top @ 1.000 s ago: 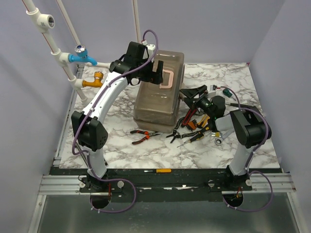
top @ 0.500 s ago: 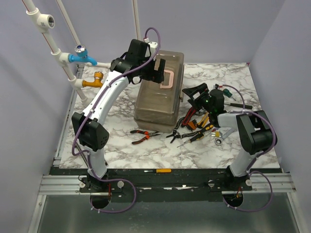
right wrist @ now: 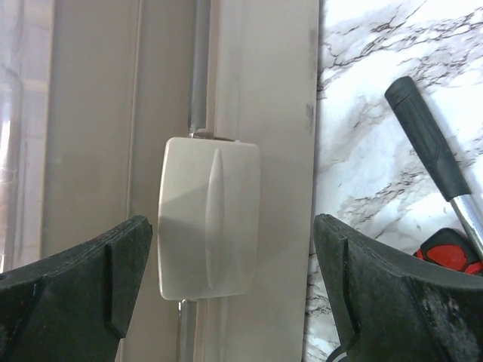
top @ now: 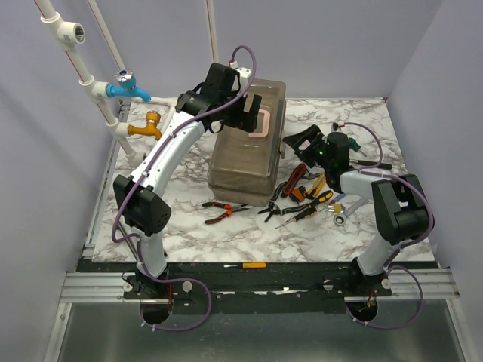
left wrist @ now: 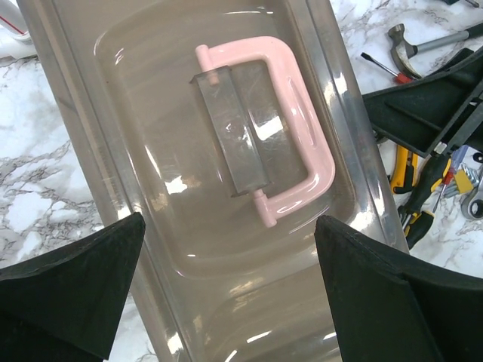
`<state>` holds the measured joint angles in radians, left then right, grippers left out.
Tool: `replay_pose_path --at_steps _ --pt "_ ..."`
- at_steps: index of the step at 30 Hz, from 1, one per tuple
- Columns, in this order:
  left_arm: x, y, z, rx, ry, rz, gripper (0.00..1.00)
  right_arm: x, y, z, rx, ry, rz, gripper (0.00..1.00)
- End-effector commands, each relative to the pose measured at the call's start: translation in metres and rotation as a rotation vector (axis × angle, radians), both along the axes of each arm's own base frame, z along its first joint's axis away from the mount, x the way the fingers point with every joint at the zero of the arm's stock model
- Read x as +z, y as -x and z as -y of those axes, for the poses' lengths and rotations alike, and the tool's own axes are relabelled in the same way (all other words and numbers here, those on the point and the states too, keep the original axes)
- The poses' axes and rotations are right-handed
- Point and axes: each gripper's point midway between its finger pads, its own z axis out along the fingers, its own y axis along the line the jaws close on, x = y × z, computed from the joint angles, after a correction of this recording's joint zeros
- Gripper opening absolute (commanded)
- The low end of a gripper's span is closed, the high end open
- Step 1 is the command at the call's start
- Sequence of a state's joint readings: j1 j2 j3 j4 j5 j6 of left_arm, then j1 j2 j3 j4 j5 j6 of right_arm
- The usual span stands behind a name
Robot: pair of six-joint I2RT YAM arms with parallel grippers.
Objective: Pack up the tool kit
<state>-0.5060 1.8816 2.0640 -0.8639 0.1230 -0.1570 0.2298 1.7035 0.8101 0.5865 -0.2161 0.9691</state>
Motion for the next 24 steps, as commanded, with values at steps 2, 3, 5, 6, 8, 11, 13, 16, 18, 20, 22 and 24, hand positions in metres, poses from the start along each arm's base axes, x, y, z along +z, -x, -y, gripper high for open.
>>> replay_pose_path --at_steps 2,3,5,6,8,11,13,16,18,20,22,24 --pt "0.009 0.0 0.002 -0.006 0.004 0.019 0.98 0.011 0.005 -0.025 0.125 -0.102 0.026 0.96" --pt "0.008 0.0 0.003 -0.007 0.005 0.016 0.98 0.01 0.007 -0.03 0.149 -0.139 0.02 0.96" --pt "0.006 0.0 0.003 -0.009 0.006 0.01 0.98 0.013 0.009 -0.038 0.185 -0.215 0.029 0.92" --pt "0.005 0.0 0.003 -0.01 0.006 0.008 0.98 0.013 0.01 -0.041 0.194 -0.24 0.024 0.91" --pt "0.005 0.001 0.003 -0.01 0.005 0.007 0.98 0.02 0.013 -0.043 0.209 -0.283 0.046 0.88" --pt "0.002 0.0 0.003 -0.011 0.0 0.006 0.98 0.027 0.016 -0.048 0.236 -0.361 0.047 0.86" --pt "0.0 -0.001 0.003 -0.011 -0.004 0.003 0.98 0.036 0.02 -0.051 0.258 -0.425 0.058 0.85" --pt "-0.006 -0.002 0.003 -0.014 -0.013 -0.006 0.98 0.046 0.024 -0.053 0.284 -0.52 0.068 0.81" --pt "-0.009 -0.002 0.003 -0.015 -0.018 -0.012 0.98 0.051 0.027 -0.054 0.295 -0.574 0.062 0.8" --pt "-0.011 -0.002 0.003 -0.014 -0.024 -0.013 0.98 0.053 0.028 -0.054 0.297 -0.597 0.058 0.82" --pt "-0.012 -0.003 0.001 -0.007 -0.031 -0.013 0.98 0.054 0.028 -0.052 0.284 -0.587 0.06 0.84" --pt "-0.012 -0.003 -0.001 -0.005 -0.036 -0.01 0.98 0.046 0.026 -0.049 0.247 -0.556 0.03 0.89"
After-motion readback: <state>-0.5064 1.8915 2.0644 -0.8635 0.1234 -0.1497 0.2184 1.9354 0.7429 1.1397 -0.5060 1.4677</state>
